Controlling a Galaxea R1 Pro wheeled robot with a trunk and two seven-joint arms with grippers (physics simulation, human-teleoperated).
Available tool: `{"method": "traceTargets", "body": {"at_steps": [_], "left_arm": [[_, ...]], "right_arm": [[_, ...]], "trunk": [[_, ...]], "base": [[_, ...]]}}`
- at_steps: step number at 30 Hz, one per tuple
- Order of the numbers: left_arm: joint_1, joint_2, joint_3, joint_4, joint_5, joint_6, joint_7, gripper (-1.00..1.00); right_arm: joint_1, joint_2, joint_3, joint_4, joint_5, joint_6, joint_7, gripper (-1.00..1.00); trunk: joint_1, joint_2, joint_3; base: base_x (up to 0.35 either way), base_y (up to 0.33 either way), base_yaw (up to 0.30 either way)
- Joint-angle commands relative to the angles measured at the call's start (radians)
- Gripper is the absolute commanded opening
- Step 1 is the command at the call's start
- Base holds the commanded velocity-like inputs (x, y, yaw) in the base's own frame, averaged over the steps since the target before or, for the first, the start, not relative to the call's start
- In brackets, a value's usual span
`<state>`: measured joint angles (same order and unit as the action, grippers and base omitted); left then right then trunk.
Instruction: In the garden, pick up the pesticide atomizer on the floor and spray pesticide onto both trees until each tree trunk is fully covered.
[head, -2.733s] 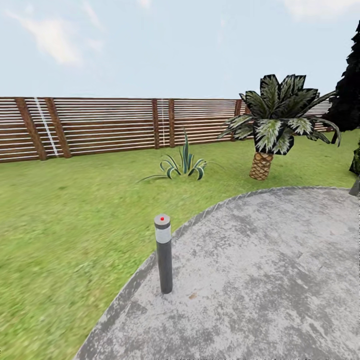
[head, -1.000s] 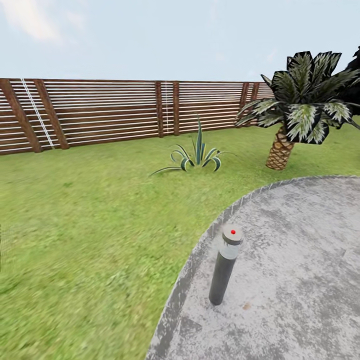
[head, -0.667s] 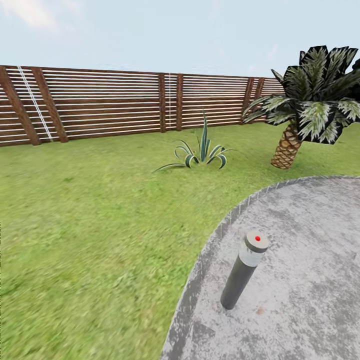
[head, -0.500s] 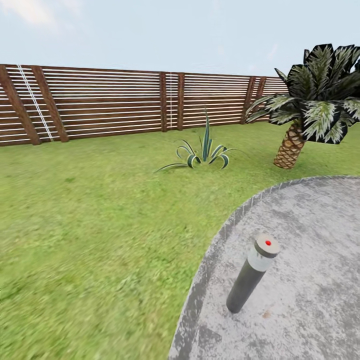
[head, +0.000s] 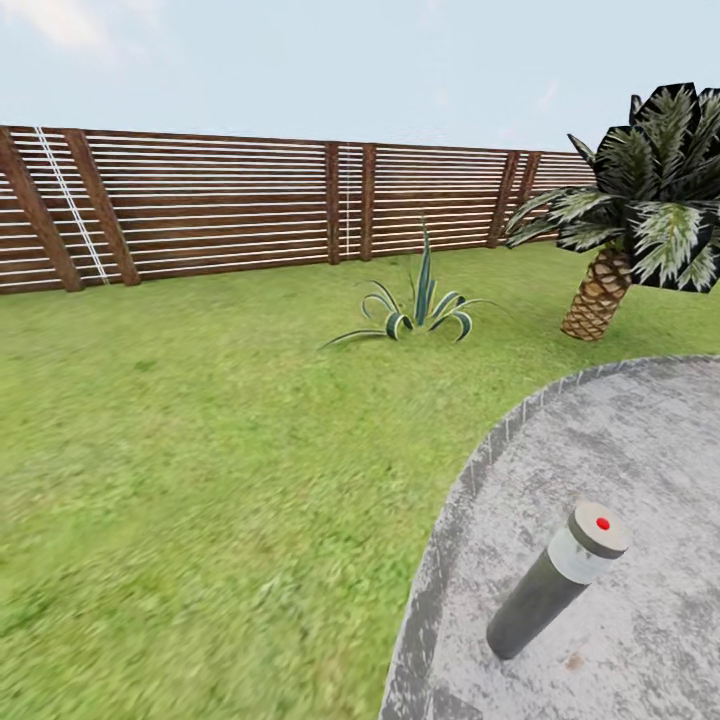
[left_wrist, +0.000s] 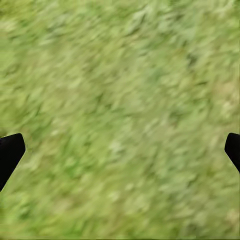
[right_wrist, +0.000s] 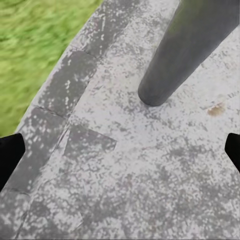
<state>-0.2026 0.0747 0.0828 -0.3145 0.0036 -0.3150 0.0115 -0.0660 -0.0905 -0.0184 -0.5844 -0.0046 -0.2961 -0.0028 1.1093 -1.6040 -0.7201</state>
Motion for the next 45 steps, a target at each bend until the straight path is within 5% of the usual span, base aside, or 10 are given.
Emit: {"method": "traceTargets", "body": {"at_steps": [1,22,45], "left_arm": [[0.0,0.0,0.0,0.0,0.0,0.0,0.0,1.0],[0.0,0.0,0.0,0.0,-0.001,0.0,0.001,1.0],[0.0,0.0,0.0,0.0,-0.001,0.001,0.001,1.0]], "right_arm": [[0.0,0.0,0.0,0.0,0.0,0.0,0.0,1.0],[0.0,0.0,0.001,0.0,0.0,-0.001,0.001,1.0],[0.0,0.0,0.002,0.001,0.0,-0.002,0.001,1.0]], "trunk": [[0.0,0.0,0.0],[0.0,0.0,0.001],[0.0,0.0,0.035]], "base": [[0.241,0.247,0.0],[0.27,0.233,0.0],[0.287,0.202,0.0]]}}
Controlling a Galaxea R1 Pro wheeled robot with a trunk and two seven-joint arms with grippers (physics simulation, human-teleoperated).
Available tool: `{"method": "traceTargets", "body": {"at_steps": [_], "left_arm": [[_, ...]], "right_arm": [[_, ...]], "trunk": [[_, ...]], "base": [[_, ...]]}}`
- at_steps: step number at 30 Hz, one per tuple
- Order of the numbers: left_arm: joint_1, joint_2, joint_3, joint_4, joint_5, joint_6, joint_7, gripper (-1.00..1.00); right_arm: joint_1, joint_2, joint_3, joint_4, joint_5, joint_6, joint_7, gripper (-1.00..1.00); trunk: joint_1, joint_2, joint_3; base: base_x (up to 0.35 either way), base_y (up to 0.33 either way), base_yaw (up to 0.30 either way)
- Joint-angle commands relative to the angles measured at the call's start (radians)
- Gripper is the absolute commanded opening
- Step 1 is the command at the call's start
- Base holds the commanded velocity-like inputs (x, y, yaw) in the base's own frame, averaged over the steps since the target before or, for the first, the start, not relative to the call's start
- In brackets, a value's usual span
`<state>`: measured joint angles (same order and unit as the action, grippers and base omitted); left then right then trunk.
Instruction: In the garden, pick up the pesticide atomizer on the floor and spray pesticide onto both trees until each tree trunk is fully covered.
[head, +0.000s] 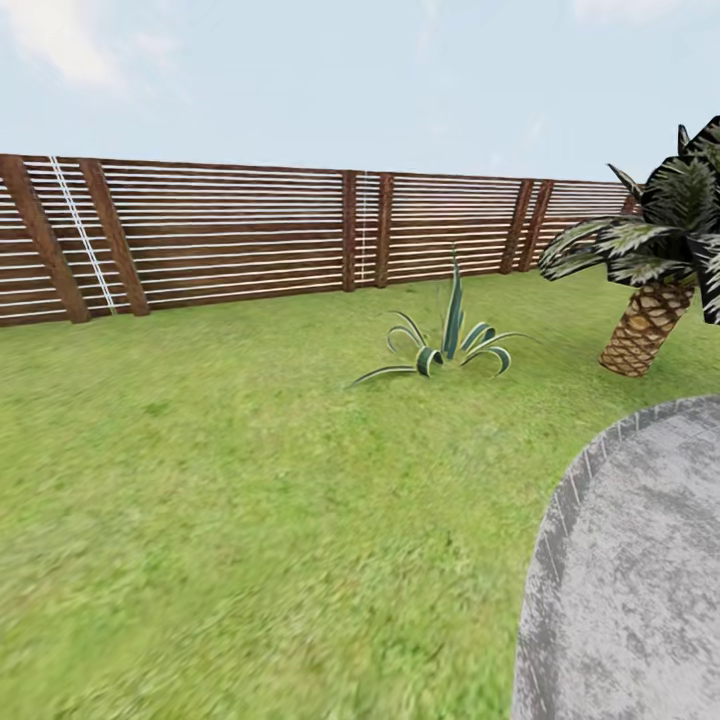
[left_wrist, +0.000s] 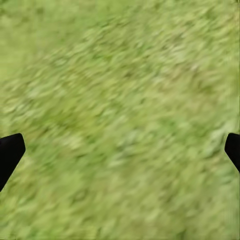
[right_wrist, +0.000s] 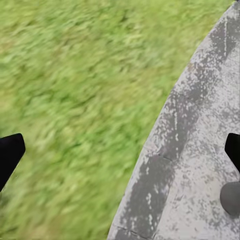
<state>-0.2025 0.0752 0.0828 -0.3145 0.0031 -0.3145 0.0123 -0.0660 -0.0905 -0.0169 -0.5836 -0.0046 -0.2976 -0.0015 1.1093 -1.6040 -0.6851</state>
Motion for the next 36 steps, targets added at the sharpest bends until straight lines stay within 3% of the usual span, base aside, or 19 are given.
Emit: {"method": "traceTargets", "body": {"at_steps": [1,10,36], "left_arm": [[0.0,0.0,0.0,0.0,0.0,0.0,0.0,1.0],[0.0,0.001,0.0,0.0,0.0,0.0,0.0,1.0],[0.0,0.008,0.0,0.0,0.002,0.0,0.0,1.0]], "right_arm": [[0.0,0.0,0.0,0.0,0.0,0.0,0.0,1.0],[0.0,0.0,0.0,0.003,0.0,0.0,0.0,1.0],[0.0,0.0,0.003,0.007,0.005,0.0,0.005,1.0]], "trunk": [[0.0,0.0,0.002],[0.0,0.0,0.012],[0.0,0.0,0.013]], "base": [[0.303,0.164,0.0],[0.32,0.136,0.0],[0.334,0.119,0.0]]}}
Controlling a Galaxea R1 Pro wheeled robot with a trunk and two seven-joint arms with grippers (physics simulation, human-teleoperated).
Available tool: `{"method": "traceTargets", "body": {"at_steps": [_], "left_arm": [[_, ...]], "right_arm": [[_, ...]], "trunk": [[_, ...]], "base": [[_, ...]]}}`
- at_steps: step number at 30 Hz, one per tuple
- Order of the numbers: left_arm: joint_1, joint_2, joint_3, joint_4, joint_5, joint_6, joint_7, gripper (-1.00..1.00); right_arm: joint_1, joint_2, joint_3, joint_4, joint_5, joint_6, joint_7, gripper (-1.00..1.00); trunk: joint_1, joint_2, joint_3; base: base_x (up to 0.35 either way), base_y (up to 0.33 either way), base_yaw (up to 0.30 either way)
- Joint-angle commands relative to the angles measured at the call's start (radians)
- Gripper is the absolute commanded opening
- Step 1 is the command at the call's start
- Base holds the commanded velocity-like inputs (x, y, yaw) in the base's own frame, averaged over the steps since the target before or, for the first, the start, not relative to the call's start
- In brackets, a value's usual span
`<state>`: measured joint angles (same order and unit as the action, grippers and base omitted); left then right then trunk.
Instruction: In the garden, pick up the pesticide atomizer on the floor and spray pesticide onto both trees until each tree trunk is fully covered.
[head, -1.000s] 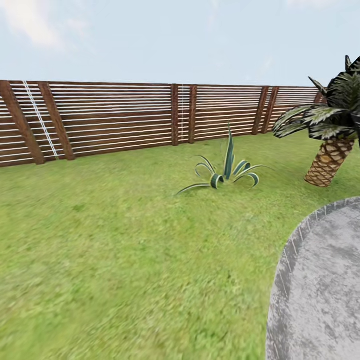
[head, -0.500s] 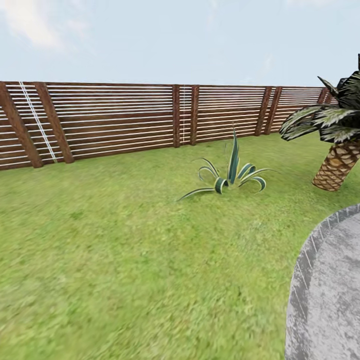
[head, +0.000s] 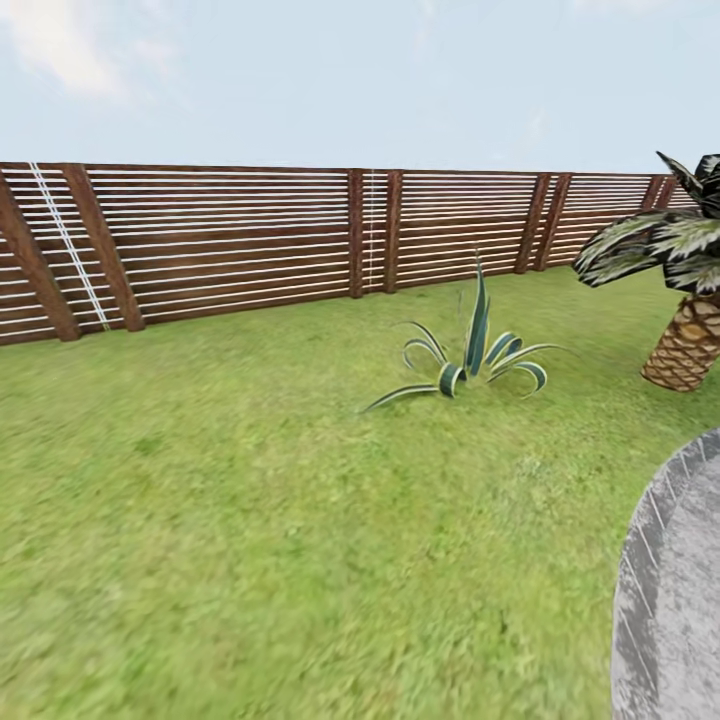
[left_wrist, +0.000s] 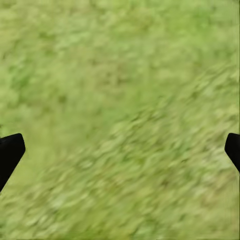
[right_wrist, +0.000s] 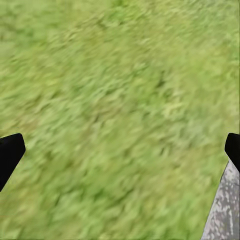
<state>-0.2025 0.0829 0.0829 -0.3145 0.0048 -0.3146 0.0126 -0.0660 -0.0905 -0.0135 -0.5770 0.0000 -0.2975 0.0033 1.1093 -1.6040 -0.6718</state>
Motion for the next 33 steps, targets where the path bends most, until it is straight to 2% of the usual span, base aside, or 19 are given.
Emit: {"method": "traceTargets", "body": {"at_steps": [1,33], "left_arm": [[0.0,0.003,0.0,0.0,0.0,0.0,0.0,1.0],[0.0,0.009,0.0,0.0,0.001,-0.001,0.001,1.0]], "right_arm": [[0.0,0.0,0.0,0.0,0.0,0.0,-0.001,1.0],[0.0,0.0,0.0,0.0,-0.003,0.0,-0.005,1.0]], "trunk": [[0.0,0.0,0.0],[0.0,0.0,0.0]], "base": [[0.335,0.116,0.0],[0.335,0.113,0.0]]}}
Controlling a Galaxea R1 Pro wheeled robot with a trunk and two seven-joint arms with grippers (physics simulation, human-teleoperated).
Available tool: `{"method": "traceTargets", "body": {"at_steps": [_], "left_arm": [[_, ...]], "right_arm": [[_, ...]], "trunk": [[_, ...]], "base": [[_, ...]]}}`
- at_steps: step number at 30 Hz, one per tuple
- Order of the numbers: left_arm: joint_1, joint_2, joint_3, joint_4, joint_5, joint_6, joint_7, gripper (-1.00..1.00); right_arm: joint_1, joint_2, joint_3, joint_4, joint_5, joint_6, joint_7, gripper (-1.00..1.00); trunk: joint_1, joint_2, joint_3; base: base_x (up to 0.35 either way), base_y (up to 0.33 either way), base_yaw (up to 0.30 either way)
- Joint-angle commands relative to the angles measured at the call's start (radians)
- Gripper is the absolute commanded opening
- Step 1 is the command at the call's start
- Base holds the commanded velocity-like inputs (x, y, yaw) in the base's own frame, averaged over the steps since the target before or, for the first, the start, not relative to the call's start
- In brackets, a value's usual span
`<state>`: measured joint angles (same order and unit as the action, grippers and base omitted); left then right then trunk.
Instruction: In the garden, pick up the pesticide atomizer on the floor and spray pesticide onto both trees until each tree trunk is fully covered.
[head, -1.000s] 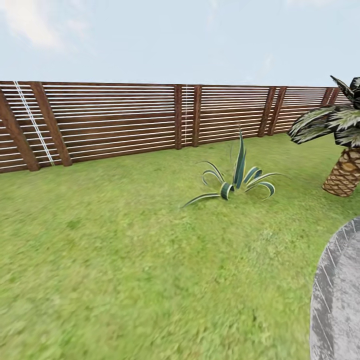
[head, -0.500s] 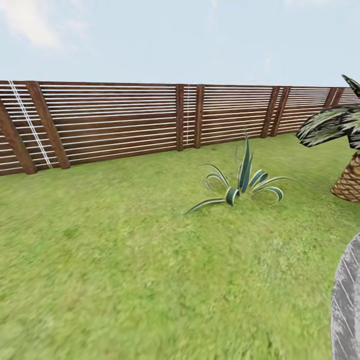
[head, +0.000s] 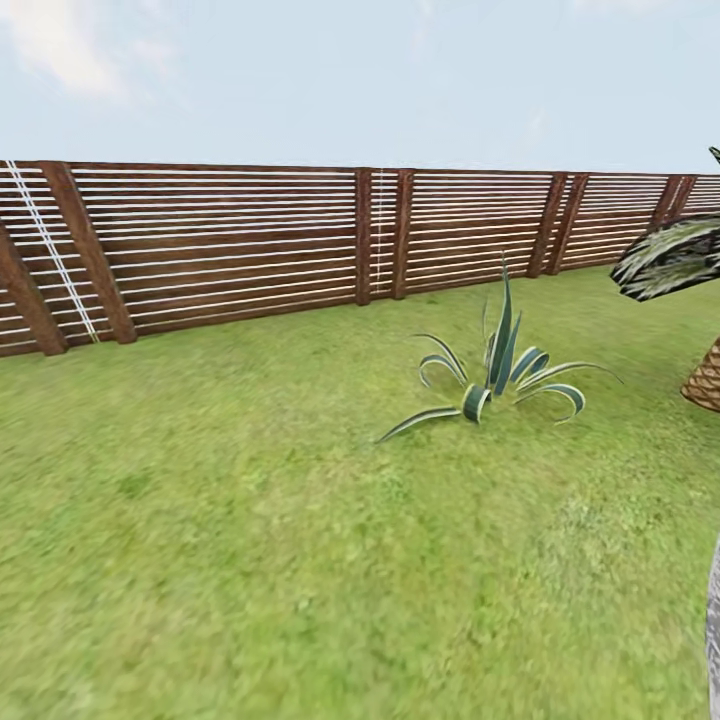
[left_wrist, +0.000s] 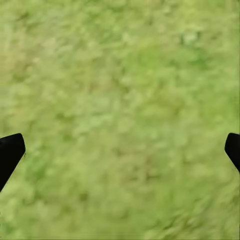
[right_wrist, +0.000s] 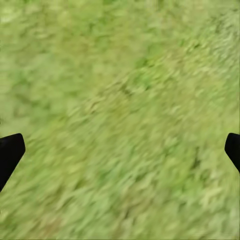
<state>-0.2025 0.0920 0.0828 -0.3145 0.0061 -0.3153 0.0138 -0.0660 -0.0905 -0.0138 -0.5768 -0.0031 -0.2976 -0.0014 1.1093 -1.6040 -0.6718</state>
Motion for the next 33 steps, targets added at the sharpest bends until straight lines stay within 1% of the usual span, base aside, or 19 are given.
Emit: {"method": "traceTargets", "body": {"at_steps": [1,33], "left_arm": [[0.0,0.0,0.0,0.0,0.0,0.0,0.0,1.0],[0.0,0.0,0.0,0.0,0.0,0.0,0.0,1.0]], "right_arm": [[0.0,0.0,0.0,0.0,0.0,0.0,0.0,1.0],[0.0,0.0,0.0,0.0,0.0,0.0,0.0,1.0]], "trunk": [[0.0,0.0,0.0],[0.0,0.0,0.0]], "base": [[0.334,0.118,0.0],[0.335,0.138,0.0]]}}
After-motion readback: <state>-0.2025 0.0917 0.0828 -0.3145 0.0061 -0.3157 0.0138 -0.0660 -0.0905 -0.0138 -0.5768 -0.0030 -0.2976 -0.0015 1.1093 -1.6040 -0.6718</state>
